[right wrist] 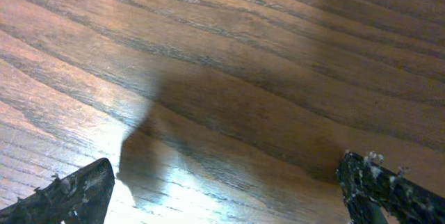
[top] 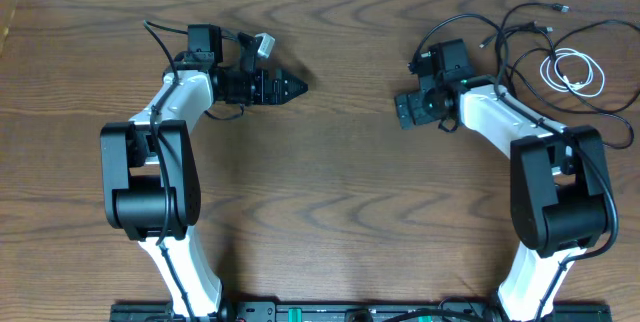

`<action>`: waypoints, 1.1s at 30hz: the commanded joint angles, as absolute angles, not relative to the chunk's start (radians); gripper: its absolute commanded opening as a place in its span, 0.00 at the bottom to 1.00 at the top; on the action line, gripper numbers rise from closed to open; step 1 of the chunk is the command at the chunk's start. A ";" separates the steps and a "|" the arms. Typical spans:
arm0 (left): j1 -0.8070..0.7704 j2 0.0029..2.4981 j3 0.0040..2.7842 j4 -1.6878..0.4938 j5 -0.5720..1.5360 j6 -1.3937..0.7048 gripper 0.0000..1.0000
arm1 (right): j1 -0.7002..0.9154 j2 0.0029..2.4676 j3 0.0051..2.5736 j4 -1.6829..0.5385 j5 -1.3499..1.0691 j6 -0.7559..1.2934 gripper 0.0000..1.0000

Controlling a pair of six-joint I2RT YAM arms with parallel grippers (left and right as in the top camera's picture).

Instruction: Untangle cables

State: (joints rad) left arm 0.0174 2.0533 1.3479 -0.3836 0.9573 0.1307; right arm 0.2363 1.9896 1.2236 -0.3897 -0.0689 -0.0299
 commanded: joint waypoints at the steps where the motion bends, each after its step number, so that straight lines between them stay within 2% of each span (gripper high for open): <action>1: 0.015 2.033 1.358 -0.398 0.872 0.128 0.96 | 0.242 2.029 1.201 -0.406 -0.051 -0.016 0.99; 7: 0.015 2.033 1.355 -0.427 0.741 0.124 0.96 | 0.239 2.030 1.201 -0.341 -0.023 -0.025 0.99; 22: 0.015 2.033 1.271 -0.485 0.116 -0.023 0.96 | 0.243 2.030 1.201 -0.302 -0.036 -0.001 0.99; 33: 0.015 2.040 1.128 -0.403 0.058 -0.025 0.96 | 0.243 2.030 1.201 -0.298 -0.009 -0.001 0.99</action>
State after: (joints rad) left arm 0.0101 1.9785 1.2156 -0.3763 0.0814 -0.0002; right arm 0.2398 2.0056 1.2140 -0.2974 -0.0219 -0.0143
